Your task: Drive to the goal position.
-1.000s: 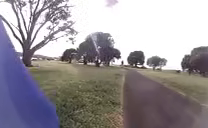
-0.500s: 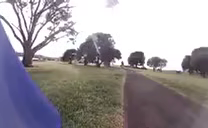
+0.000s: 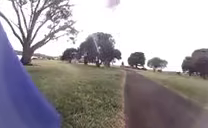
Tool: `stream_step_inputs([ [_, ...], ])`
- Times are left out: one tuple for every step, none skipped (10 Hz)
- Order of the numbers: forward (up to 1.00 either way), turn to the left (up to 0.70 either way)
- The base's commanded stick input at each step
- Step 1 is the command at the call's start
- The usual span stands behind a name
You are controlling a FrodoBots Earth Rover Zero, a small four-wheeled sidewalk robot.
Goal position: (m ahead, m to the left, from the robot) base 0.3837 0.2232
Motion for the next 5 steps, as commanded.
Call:
stream_step_inputs([
  [0.70, -0.14],
  [0.70, -0.14],
  [0.70, -0.14],
  [0.70, -0.14],
  [0.70, -0.14],
])
